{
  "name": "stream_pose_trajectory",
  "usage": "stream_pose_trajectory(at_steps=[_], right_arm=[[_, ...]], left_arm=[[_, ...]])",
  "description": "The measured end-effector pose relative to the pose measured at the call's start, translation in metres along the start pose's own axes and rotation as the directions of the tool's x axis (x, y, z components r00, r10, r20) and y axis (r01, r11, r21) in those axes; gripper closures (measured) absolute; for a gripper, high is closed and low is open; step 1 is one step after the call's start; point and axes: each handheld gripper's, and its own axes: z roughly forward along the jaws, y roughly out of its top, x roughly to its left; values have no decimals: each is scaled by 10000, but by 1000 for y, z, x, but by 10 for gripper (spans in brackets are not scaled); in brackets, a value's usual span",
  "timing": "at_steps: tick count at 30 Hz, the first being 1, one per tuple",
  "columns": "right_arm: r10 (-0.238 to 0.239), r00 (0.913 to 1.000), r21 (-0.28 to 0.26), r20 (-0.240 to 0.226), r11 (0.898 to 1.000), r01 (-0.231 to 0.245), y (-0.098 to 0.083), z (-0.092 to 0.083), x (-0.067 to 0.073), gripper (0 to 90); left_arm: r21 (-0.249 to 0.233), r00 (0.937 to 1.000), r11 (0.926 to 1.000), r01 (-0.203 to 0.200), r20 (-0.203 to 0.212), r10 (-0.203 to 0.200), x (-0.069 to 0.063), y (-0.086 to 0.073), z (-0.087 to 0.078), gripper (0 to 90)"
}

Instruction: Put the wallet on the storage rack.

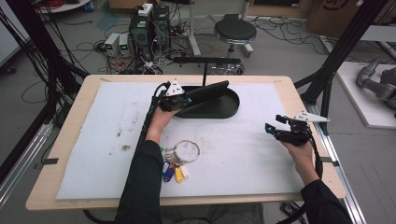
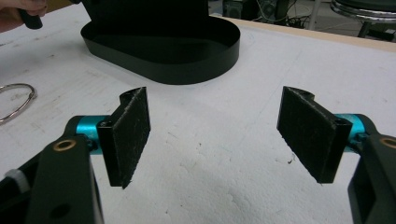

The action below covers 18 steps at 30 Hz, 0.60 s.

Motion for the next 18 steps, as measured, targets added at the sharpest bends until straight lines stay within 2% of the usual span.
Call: stream_pose_trajectory(at_steps=[5,11,13,15,18], right_arm=[[-2,10000,49,-11,10000,2,0,1,1,262],[4,10000,49,-20,10000,-4,0,2,1,262],[-18,10000,78,-36,10000,19,0,2,1,262],[-6,10000,119,-57,9999,7,0,2,1,262],[-59,10000,88,-42,9999,60,0,2,1,262]], left_arm=[[-169,9992,9991,400,70,-399,3,-4,3,741],[-56,9956,9967,815,477,-811,3,-8,7,740],[-29,9937,9948,1022,470,-1020,3,-10,7,737],[43,9944,9950,998,340,-999,3,-10,7,726],[-18,9935,9936,1130,102,-1130,3,-8,6,663]])
